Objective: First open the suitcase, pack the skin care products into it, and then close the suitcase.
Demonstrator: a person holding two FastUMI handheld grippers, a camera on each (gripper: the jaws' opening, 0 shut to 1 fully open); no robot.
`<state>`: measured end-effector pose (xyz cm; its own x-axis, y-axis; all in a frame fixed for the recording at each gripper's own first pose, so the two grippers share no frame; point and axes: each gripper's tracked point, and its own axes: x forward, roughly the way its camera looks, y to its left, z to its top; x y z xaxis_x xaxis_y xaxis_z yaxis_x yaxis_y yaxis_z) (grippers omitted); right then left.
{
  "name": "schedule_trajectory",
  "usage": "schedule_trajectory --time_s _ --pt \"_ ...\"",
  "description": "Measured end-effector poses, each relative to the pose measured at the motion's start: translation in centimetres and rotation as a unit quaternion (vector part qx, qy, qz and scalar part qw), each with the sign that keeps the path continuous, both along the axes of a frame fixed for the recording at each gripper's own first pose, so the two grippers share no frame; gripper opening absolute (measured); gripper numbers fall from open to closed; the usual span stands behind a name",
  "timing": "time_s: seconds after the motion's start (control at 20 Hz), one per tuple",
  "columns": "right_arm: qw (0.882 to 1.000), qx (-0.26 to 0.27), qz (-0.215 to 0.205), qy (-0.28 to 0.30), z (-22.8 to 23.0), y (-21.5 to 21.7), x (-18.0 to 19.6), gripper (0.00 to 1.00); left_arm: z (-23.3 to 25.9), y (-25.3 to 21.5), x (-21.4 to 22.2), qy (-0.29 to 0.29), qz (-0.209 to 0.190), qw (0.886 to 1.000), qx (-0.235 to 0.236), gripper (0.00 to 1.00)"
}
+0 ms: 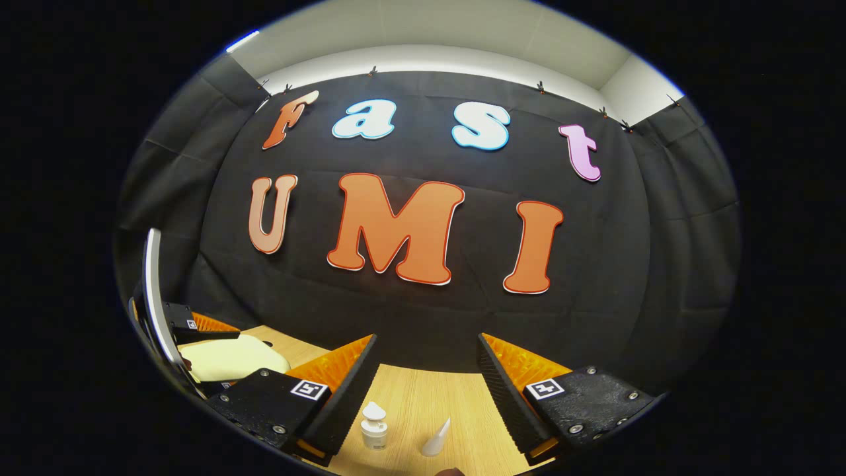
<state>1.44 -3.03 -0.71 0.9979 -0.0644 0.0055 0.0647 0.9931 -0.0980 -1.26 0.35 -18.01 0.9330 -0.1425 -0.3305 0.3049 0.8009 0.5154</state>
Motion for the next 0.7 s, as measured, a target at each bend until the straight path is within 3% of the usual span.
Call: schedule_trajectory --time_s 0.3,0.5,0.7 --pt "1.000 -0.005 -0.014 0.003 -0.2 -1.2 -0.7 0.93 -5.8 -0.4 -1.0 0.027 -0.033 0.995 0.094 0.99" --pt "1.000 -0.008 -0.024 0.004 -0.2 -1.7 -1.2 0.93 -9.6 -0.4 -2.4 0.048 -0.063 0.985 0.153 0.98" --pt "0.999 -0.009 -0.032 0.008 -0.7 -2.2 -1.5 0.93 -12.6 0.4 -2.9 0.068 -0.067 0.975 0.200 0.98"
